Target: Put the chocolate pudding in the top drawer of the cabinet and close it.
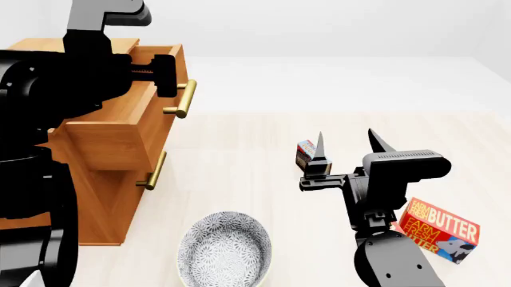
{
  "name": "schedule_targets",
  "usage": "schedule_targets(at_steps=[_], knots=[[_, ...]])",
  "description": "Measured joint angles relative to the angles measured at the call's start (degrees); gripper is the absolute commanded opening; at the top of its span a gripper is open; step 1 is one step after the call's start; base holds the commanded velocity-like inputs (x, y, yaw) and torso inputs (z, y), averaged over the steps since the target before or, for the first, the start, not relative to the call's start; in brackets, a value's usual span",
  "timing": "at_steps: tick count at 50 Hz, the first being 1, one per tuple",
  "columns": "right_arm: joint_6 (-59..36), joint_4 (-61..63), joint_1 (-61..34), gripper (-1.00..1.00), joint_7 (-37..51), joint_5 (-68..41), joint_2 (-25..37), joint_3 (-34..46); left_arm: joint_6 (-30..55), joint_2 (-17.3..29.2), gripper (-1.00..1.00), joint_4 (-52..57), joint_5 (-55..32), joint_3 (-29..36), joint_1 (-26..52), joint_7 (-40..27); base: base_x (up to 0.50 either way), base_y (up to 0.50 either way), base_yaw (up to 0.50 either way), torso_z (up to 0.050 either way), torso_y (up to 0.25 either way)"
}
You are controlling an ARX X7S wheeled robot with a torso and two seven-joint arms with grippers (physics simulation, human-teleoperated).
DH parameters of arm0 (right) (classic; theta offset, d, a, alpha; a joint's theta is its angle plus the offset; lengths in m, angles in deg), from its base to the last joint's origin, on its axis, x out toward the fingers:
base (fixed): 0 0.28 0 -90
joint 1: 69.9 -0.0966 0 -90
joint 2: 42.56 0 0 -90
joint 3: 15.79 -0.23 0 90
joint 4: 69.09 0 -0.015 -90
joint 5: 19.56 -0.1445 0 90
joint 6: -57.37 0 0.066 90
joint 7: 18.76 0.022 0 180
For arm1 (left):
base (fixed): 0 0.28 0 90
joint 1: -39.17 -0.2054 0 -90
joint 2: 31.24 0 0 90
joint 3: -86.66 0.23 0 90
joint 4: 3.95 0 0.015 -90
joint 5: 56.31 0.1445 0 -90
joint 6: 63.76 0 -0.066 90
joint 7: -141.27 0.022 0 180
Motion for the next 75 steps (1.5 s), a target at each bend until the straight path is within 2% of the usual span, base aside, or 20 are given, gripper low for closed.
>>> schedule_targets(at_steps=[21,43,75], knots=[[0.29,-0.35,-0.01,1.00,0.46,-0.37,0.45,0.35,3.70,-1.77,1.00,-7.50,-1.99,-2.24,1.87,0.34,0.00,0.00,0.00,0.000,0.000],[0.44,-0.40,-0.07,1.00,0.98,-0.66,0.91,0.76,6.90,-1.29,1.00,-7.58,-6.26,-0.57,1.80,1.23,0.00,0.00,0.00,0.000,0.000],[0.80,-0.82,-0.25,1.00,1.48,-1.23,1.38,1.49,6.76,-0.21,1.00,-9.08,-16.47,1.20,2.43,-2.48,0.00,0.00,0.00,0.000,0.000]])
